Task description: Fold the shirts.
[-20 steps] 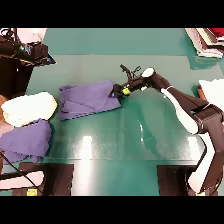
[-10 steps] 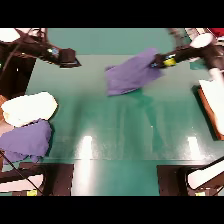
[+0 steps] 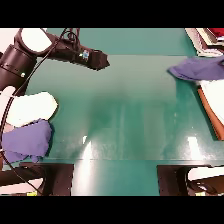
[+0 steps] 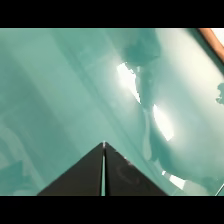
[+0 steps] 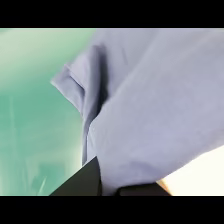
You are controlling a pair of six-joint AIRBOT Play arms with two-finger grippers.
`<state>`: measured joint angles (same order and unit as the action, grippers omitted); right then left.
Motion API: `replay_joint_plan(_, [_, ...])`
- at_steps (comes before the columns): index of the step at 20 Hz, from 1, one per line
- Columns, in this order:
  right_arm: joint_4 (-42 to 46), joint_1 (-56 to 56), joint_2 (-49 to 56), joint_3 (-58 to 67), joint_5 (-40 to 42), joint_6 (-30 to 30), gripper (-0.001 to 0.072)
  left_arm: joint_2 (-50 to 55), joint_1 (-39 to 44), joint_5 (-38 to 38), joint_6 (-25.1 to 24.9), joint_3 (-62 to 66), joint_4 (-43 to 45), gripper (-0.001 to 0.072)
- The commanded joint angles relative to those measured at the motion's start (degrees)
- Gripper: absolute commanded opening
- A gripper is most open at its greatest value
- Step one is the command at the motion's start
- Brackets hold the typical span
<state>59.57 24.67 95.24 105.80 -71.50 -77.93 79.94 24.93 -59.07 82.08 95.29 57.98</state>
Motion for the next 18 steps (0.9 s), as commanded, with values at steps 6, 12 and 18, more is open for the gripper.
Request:
replay_joint_plan(6, [-7.52, 8.31, -0.26, 6.08, 7.06, 5.18, 0.0017, 0.0, 1.4, 1.6, 0.57, 0.0, 0.02, 0.0026])
replay_joint_plan(12, [-7.32, 8.41, -1.97, 13.62, 7.08, 5.73, 0.0018, 0.0, 1.4, 1.53, 0.52, 0.0, 0.02, 0.0026])
replay_joint_plan(18, [-6.97, 15.41, -10.45, 1.42, 2.43, 7.85, 0.0018, 0.0, 1.4, 1.14, 0.44, 0.0, 0.02, 0.0026])
